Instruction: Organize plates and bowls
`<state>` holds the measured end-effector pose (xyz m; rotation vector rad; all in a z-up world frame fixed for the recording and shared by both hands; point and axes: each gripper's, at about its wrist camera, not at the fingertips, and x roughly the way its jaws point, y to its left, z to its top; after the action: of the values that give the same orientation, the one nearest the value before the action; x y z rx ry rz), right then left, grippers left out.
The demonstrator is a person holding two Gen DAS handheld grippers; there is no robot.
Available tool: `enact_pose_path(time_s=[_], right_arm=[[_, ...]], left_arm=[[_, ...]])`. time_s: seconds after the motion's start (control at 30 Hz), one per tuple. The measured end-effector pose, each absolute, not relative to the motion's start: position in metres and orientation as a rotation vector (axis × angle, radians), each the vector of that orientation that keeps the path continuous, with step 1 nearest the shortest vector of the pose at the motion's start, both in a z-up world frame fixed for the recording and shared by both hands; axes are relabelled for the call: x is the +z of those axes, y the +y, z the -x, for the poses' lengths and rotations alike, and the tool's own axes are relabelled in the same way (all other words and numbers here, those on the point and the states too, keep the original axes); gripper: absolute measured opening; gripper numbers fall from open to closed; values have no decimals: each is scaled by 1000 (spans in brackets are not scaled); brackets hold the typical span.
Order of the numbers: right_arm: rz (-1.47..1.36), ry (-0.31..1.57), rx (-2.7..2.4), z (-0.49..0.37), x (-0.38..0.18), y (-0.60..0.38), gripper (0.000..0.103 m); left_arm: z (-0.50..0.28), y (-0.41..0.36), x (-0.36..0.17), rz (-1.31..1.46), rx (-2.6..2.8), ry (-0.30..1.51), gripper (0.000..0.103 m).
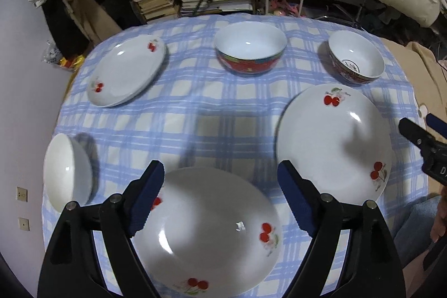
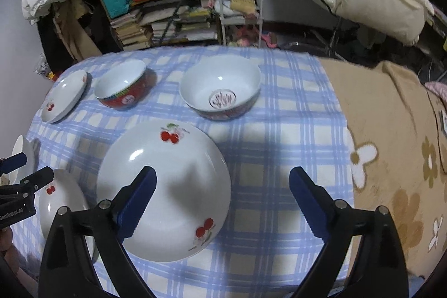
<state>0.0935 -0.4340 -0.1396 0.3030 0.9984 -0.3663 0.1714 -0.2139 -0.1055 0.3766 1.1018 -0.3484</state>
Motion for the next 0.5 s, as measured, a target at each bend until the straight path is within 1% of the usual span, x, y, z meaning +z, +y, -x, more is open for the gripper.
enact_pose_path(time_s=[0.2,0.4,0.5], right_arm=[[-349,1045,-407,-95,-159,-447,100],[-429,1077,-397,-98,-175,-457,100],[-451,1097,-387,-99,-182,-460,94]], left_arm=[[-175,-234,-127,-383,-367,1113,82],[-182,-248,-151,-405,-353,1188,82],[-183,-254,-158,-436,-366,1214,82]])
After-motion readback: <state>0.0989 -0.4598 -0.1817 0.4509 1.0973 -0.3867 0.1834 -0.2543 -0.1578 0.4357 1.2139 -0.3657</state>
